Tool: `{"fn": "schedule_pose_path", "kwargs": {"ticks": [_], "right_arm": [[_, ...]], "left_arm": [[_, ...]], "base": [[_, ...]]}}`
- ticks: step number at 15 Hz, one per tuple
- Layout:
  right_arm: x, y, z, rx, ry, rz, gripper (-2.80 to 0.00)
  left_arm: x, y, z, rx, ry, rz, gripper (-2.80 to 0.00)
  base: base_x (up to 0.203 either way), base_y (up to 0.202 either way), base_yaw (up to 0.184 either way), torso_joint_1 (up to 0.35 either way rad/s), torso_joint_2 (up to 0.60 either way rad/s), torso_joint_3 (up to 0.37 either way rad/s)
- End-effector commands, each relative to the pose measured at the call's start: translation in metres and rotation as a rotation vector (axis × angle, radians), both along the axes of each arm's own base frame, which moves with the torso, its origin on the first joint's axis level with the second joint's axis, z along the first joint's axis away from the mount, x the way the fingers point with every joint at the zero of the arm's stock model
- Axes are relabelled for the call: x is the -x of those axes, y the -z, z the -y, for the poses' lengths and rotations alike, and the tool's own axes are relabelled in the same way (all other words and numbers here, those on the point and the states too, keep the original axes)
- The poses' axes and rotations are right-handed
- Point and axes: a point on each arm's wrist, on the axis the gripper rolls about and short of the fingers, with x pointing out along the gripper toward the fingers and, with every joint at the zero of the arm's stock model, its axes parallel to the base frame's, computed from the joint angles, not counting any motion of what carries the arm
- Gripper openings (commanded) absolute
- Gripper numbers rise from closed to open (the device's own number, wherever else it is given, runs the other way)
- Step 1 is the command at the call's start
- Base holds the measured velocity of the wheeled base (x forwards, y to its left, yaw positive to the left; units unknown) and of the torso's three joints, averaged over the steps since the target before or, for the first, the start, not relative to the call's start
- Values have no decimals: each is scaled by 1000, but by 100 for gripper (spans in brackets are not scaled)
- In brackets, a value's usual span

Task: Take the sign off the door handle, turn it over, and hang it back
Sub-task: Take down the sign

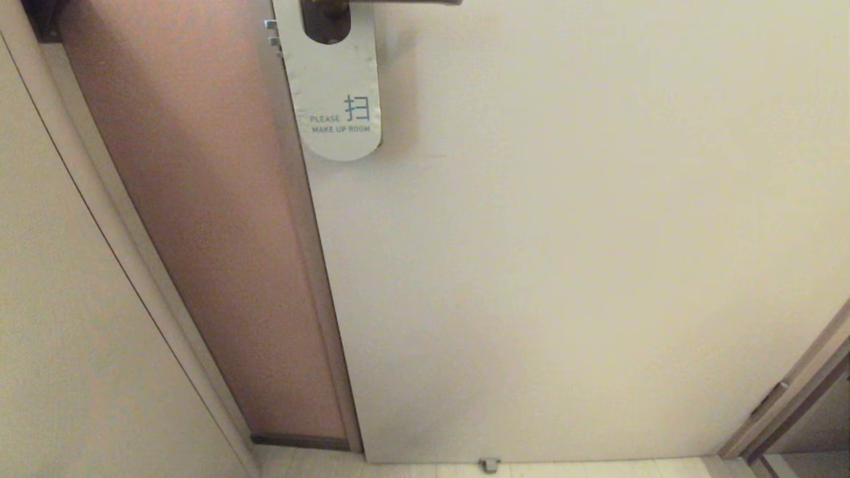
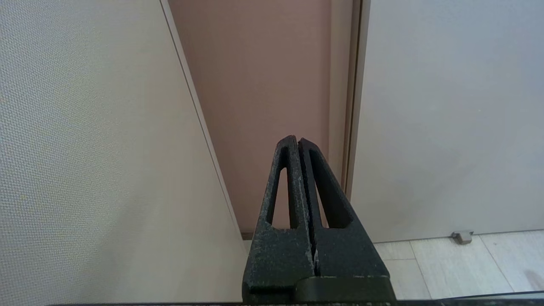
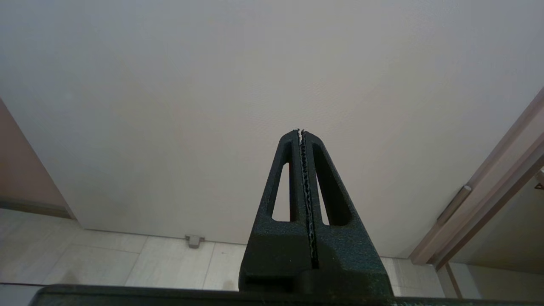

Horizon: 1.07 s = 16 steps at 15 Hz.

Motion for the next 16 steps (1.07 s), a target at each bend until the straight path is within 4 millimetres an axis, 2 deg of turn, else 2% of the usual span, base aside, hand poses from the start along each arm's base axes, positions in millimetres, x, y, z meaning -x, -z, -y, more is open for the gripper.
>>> {"fn": "schedule_pose_path", "kwargs": {"ticks": [1,16], "right_arm": [[0,0,0,1,-1,-1,-280],[0,0,0,1,-1,-1,-280]], "left_arm": [[0,0,0,0,-1,-1,-280],[0,0,0,-2,8,-1,-280]], "base": [[0,0,0,0,0,0],[0,0,0,0,0,0]]}}
